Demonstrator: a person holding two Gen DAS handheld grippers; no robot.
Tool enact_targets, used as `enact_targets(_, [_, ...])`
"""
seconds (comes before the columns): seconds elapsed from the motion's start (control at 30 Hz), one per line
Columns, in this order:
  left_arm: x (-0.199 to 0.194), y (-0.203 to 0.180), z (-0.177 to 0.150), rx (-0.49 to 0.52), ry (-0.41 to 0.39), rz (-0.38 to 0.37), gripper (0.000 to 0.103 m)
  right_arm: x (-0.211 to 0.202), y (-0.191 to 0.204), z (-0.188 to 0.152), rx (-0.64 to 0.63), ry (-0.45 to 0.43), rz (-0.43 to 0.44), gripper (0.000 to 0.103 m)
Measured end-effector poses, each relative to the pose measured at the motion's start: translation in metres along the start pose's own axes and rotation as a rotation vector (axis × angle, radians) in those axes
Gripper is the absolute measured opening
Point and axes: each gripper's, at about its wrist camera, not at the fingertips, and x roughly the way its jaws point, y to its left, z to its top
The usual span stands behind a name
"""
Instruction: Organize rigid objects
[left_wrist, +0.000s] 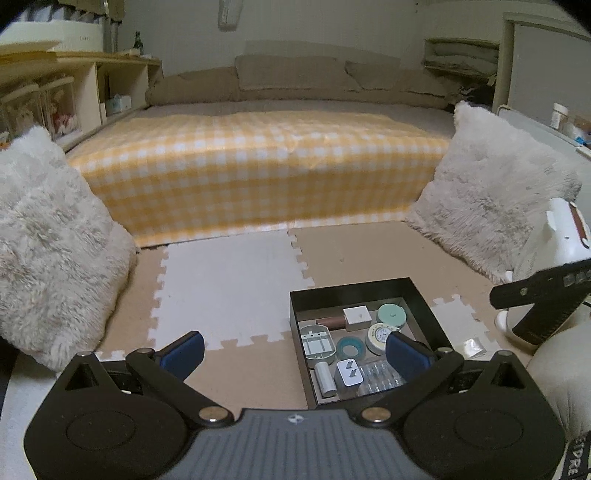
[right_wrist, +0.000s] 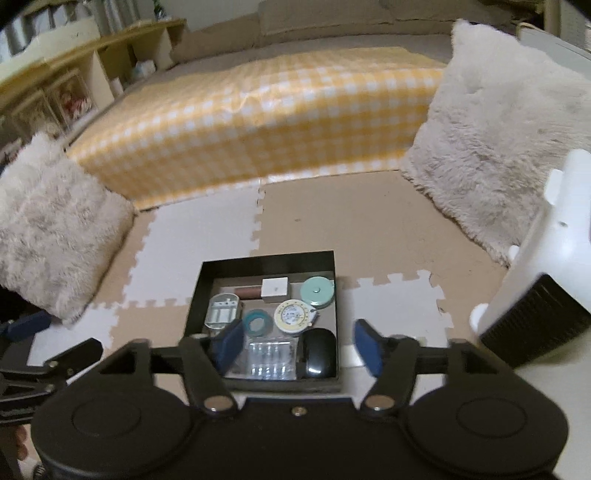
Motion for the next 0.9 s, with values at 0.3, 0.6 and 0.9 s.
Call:
enact_targets(0.3, [-0.026, 0.005, -0.015, -0.01, -0.054, -0.001, 0.103, -0.054, 0.018, -0.034, 0.015, -0.101, 0.039, 0.098])
enact_targets(0.6, [-0.045, 0.014, -0.033, -0.006, -0.086, 0.013, 0.103, -0.073, 0.035, -0.075, -0.035, -0.223, -0.081, 0.101])
enact_targets(0.9, [-0.054, 0.019, -0.045, -0.013, -0.111, -0.001, 0.103, -0.069, 0.047, -0.101, -0.099, -0.311, -0.167, 0.101])
